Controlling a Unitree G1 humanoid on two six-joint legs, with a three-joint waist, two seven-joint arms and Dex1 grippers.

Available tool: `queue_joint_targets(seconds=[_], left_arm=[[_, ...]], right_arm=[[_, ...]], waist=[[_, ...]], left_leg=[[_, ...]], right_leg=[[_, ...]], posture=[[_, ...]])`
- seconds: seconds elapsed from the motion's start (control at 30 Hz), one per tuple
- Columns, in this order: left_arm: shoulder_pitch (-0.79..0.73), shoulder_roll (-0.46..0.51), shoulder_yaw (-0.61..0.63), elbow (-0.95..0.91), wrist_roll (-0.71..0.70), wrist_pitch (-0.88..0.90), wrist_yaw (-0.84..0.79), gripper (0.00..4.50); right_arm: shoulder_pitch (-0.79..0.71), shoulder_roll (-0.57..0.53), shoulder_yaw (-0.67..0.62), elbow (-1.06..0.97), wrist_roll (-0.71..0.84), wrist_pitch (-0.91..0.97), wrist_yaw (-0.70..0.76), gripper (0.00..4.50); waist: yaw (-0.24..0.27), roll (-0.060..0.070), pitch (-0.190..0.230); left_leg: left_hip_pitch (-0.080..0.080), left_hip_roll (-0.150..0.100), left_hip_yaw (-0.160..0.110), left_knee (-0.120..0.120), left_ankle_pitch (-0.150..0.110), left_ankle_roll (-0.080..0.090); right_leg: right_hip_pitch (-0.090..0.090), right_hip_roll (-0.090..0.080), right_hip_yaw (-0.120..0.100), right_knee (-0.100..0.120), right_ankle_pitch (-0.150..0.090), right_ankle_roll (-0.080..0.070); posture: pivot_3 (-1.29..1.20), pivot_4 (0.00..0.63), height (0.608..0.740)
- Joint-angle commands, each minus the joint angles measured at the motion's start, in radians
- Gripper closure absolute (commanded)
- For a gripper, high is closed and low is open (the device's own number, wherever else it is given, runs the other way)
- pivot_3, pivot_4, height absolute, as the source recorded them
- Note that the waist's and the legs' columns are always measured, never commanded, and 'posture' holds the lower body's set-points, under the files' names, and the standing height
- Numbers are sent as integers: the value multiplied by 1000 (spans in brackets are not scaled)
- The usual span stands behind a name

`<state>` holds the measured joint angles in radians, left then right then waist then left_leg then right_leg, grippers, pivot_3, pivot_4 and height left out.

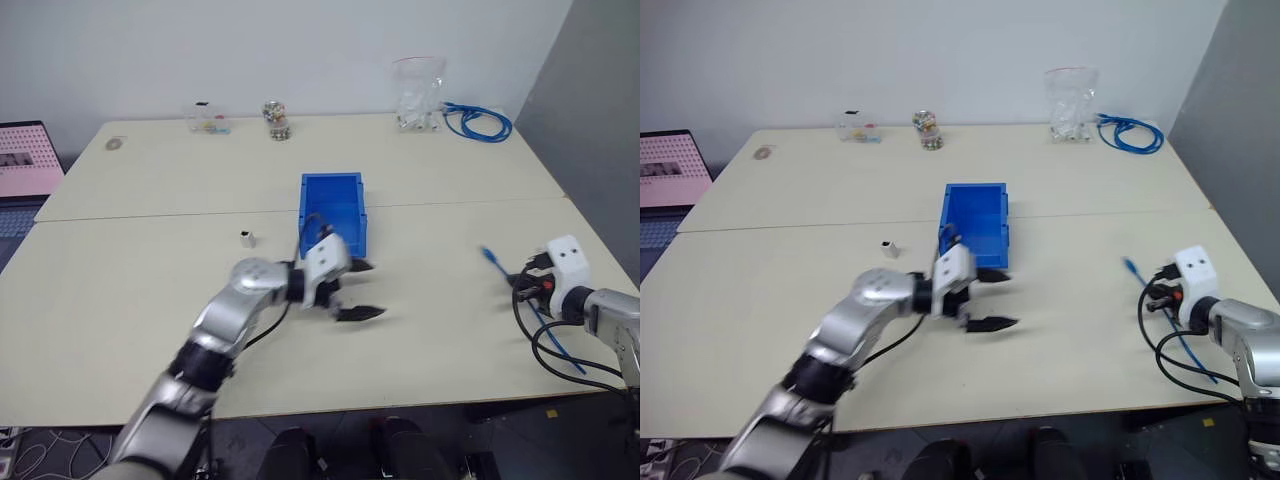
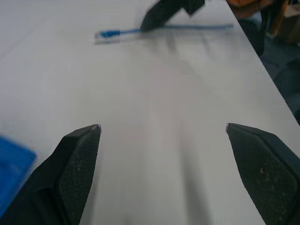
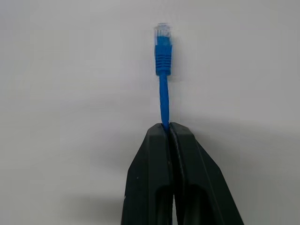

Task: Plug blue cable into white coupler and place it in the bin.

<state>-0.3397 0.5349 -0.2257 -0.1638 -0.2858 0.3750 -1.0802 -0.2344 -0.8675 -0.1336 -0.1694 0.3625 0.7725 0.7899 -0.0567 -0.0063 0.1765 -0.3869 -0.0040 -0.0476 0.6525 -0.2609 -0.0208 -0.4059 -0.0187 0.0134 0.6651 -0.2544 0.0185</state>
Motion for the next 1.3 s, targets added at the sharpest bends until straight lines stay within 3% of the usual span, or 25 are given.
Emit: queue_joint_targets(seconds=[0.03,0.17,0.3,0.43,0.6,0.7,0.87,0.97,1.07,1.23,1.3], left_arm=[[251,24,196,-258,-63,26,128,0],[624,-16,344,-479,-50,10,262,0],[912,-154,405,-592,0,-66,436,0],[1069,-275,396,-615,65,-146,562,0],[1163,-347,337,-628,92,-189,636,0],[1187,-344,311,-631,85,-193,636,0],[1176,-303,321,-625,70,-184,627,0],[1092,-244,348,-592,49,-157,597,0],[917,-129,388,-555,-27,-87,521,0],[603,141,424,-325,-119,-13,279,0],[480,218,363,-187,-101,-42,154,0]], right_arm=[[-89,-99,126,-97,2,-144,255,4457],[-238,-28,274,-66,1,-200,358,4457],[-386,173,485,47,-85,-259,392,4457],[-484,326,617,231,-187,-385,422,4457],[-544,459,693,453,-265,-510,444,4457],[-563,514,703,569,-303,-573,436,3998],[-551,521,678,621,-327,-615,446,2705],[-496,494,634,578,-314,-596,403,1928],[-381,436,538,402,-255,-488,356,1250],[-154,316,342,-74,-120,-234,253,93],[-54,294,253,-262,-26,-96,201,37]], waist=[[8,-4,3],[6,-15,7],[27,-18,9],[50,-17,9],[52,-18,9],[46,-17,9],[30,-17,9],[32,-17,9],[46,-16,8],[58,-15,8],[42,-15,8]], left_leg=[[2,-1,-1,-1,0,0],[5,1,3,-2,0,0],[4,1,1,-4,0,-1],[3,0,-2,-4,0,-1],[3,-2,1,-4,0,-1],[3,-1,2,-4,0,-1],[4,-1,2,-5,0,-1],[5,0,1,-5,0,-1],[4,-2,-2,-4,0,-1],[2,-2,-3,-4,0,-1],[4,-1,0,-5,0,-1]], right_leg=[[3,0,-2,0,0,0],[2,-4,3,-3,1,3],[1,-4,1,-3,1,2],[1,-5,-3,-3,0,0],[1,-5,-1,-5,0,0],[1,-5,0,-5,0,0],[1,-5,0,-3,0,0],[1,-4,-1,-2,0,-1],[1,-3,-6,-1,-1,-2],[0,-2,-6,-1,0,-2],[0,-2,-4,-2,0,-1]], posture=[[0,150,740],[0,150,740],[0,150,740],[0,150,740],[0,150,740],[0,150,740],[0,150,740],[0,150,740],[0,150,740],[0,150,740],[0,150,740]])
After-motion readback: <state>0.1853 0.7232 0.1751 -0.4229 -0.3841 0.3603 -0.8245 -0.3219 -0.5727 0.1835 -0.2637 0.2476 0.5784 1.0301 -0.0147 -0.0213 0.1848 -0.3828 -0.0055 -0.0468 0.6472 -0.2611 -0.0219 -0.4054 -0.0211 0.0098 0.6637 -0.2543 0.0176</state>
